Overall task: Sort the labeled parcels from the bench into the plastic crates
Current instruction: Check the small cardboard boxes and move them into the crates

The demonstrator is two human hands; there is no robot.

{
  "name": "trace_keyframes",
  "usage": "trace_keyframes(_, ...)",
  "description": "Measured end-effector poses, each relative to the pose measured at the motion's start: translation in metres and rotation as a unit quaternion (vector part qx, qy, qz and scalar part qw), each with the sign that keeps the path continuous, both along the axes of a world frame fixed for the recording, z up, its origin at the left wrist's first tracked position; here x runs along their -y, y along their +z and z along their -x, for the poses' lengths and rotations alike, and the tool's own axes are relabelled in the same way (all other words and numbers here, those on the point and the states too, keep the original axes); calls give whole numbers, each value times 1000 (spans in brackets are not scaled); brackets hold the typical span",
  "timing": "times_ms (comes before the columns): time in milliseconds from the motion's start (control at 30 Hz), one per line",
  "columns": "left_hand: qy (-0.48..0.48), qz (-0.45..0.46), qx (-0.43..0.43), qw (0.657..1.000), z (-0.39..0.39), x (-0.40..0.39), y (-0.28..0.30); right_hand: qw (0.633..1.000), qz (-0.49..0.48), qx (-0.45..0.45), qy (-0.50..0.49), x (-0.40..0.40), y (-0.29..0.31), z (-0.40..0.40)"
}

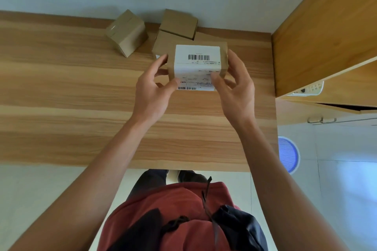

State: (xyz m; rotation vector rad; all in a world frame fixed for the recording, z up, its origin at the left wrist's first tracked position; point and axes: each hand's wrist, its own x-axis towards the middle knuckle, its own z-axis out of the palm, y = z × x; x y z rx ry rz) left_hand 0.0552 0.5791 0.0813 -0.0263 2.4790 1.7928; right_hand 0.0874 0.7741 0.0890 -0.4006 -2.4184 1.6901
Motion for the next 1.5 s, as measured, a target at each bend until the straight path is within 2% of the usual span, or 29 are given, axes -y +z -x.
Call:
trace_keyframes(233, 13, -31, -1, 999, -3, 13, 3, 997, 59, 21, -38, 4, 8, 2)
trace_keyframes(467, 7, -64, 39, 997, -15, 17, 4, 998, 62, 5, -34, 7, 15, 2)
trace_keyframes(667, -69, 28, 102, 992, -7, 37, 8, 998, -33, 11, 58, -4, 20, 14)
trace_keyframes(867, -165, 36, 162, 972, -1, 31, 18, 975, -127, -26, 179, 7, 35, 24)
trace_keyframes(967, -138, -2, 178, 974, -8, 23, 13, 969, -157, -54, 183, 17, 32, 24)
trace_keyframes(1100, -25, -121, 200, 972, -15, 19, 2, 968, -213, -90, 100, 24, 22, 21)
trace_keyframes(1200, 51, -216, 202, 954, -15, 18, -2, 987, -151, -29, 44, 26, 18, 12)
trace_keyframes(1300, 98, -280, 195, 935, -13, 17, -1, 997, -35, 57, 30, 30, 17, 3)
trace_keyframes(1400, 101, -313, 176, 928, -12, 13, 1, 989, 92, 111, 26, 37, 16, 2)
trace_keyframes(1500, 93, -314, 156, 932, -13, 7, 3, 973, 199, 115, 40, 44, 16, 2)
